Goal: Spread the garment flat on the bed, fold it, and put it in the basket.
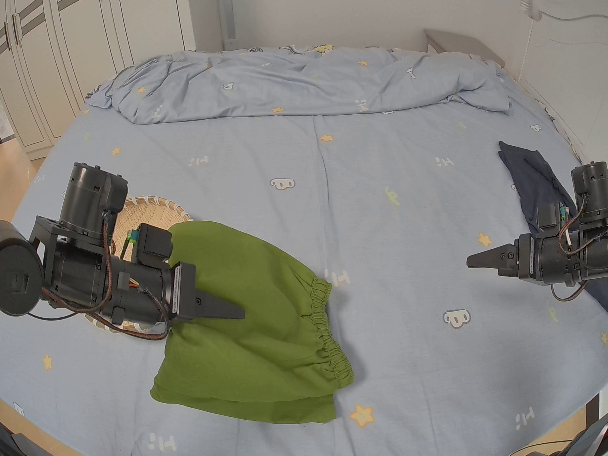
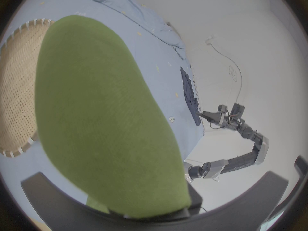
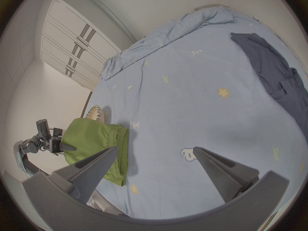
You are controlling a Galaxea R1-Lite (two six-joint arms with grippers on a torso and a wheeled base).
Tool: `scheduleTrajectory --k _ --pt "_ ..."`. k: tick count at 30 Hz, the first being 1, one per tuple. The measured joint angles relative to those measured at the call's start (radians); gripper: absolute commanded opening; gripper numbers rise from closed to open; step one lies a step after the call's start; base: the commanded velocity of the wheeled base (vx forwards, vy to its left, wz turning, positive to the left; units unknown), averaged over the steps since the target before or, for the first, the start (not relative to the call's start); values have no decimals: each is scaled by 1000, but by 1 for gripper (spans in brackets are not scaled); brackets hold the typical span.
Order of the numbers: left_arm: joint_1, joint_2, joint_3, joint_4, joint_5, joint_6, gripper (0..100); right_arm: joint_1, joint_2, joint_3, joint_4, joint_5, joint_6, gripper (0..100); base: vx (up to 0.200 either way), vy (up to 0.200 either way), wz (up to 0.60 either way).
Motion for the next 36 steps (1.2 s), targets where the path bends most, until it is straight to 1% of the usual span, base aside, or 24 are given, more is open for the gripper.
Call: scheduleTrajectory --k 3,7,9,11,13,16,20,22,26,28,32,34,36 --pt "-14 -2 -1 1 10 43 0 3 0 0 2 0 1 100 0 0 0" --pt "-66 -3 -27 4 56 112 0 10 0 0 2 0 2 100 0 0 0" --pt "-97 -4 -51 14 72 179 0 15 -1 0 2 0 3 100 0 0 0" --pt "-110 -6 -66 34 83 246 0 18 -2 0 2 -1 3 100 0 0 0" --pt "-112 -10 -80 63 92 330 0 18 -6 0 3 -1 3 100 0 0 0" --pt "-95 -20 -91 89 101 408 0 21 -11 0 5 -2 2 100 0 0 0" --pt "-37 -61 -103 103 107 459 0 22 -20 -2 8 -3 2 100 0 0 0" --pt "11 -95 -113 106 109 481 0 24 -22 -2 9 -3 2 100 0 0 0" --pt "82 -155 -124 102 110 507 0 27 -26 -2 10 -3 2 100 0 0 0" --pt "112 -177 -127 88 107 513 0 28 -27 -2 10 -3 1 100 0 0 0" --pt "184 -207 -129 11 99 517 0 29 -28 -2 10 -3 1 100 0 0 0" --pt "223 -212 -129 -19 79 515 0 29 -29 -1 10 -3 1 100 0 0 0" --pt "259 -213 -129 -41 32 506 0 29 -29 -1 10 -3 1 100 0 0 0"
